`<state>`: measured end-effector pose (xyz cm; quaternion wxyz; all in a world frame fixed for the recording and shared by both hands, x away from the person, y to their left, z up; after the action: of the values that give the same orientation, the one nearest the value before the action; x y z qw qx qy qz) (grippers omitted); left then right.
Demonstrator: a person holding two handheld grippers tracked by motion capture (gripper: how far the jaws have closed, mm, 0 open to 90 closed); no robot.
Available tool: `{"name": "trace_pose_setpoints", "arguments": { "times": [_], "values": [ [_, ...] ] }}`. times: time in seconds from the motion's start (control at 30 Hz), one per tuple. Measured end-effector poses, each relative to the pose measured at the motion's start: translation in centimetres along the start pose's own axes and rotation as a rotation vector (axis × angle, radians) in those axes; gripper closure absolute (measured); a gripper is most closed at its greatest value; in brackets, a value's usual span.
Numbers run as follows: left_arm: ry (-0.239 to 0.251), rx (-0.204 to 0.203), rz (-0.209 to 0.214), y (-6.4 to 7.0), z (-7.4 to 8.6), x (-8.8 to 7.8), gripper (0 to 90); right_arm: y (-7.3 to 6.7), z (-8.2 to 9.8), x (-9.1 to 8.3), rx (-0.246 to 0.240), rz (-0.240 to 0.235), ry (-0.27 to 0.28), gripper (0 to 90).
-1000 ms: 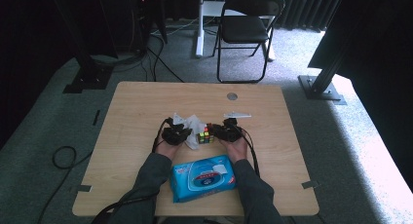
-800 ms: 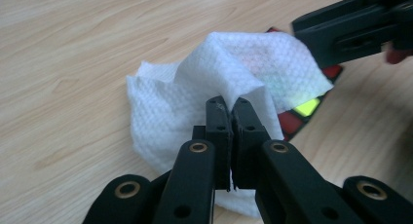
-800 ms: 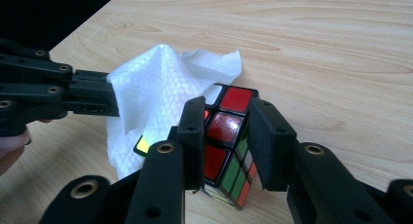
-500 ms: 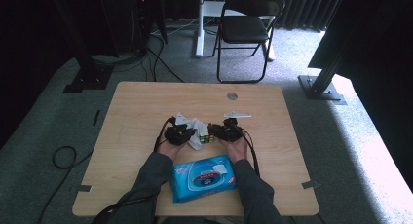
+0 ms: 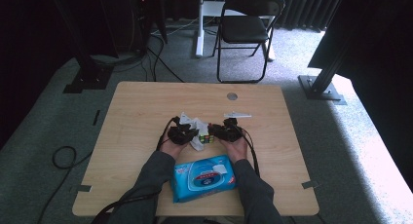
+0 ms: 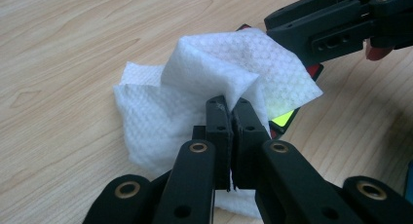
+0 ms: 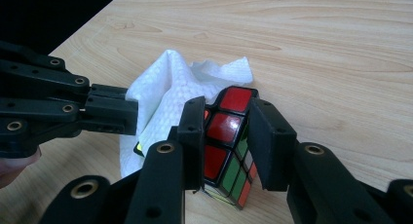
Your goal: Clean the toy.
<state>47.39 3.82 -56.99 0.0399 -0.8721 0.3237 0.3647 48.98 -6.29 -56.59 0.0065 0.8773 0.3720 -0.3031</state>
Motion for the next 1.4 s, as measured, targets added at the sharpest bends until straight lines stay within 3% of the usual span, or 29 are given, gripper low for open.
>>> {"name": "trace_pose_setpoints", "arguments": {
  "times": [0.13, 0.4, 0.53, 0.7, 0.8, 1.4],
  "values": [
    [-0.011, -0.004, 0.009, -0.1, -0.1, 0.1, 87.9, 0.0, 0.0, 0.0, 0.001, 0.001, 0.0, 68.5],
    [-0.031, 0.008, -0.016, -0.3, 0.0, 0.1, 88.0, 0.0, 0.0, 0.0, 0.005, 0.003, 0.005, 68.5],
    [-0.083, 0.017, -0.037, -0.5, 1.0, 1.0, 88.0, 0.0, 0.0, 0.0, 0.006, 0.004, 0.006, 68.5],
    [-0.133, 0.002, -0.028, -0.8, 2.5, 2.3, 88.1, 0.0, 0.0, 0.0, 0.006, 0.002, 0.006, 68.5],
    [-0.124, -0.016, -0.015, -0.8, 2.6, 2.5, 88.1, 0.0, 0.0, 0.0, 0.005, 0.002, 0.006, 68.5],
    [-0.111, -0.015, -0.013, -0.7, 2.7, 2.0, 88.0, 0.0, 0.0, 0.0, 0.009, -0.002, 0.008, 68.5]
  ]
}}
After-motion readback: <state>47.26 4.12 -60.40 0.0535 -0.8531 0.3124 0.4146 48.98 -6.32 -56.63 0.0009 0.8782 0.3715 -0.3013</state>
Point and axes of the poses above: each handheld gripper's, and its own axes: x roughly forward along the jaws, z roughly out of its underside, y roughly to its right, the point moved 10 cm from there along x, roughly forward along the jaws, and after that the axes turned 9 degrees about -x, right-handed, at the moved point
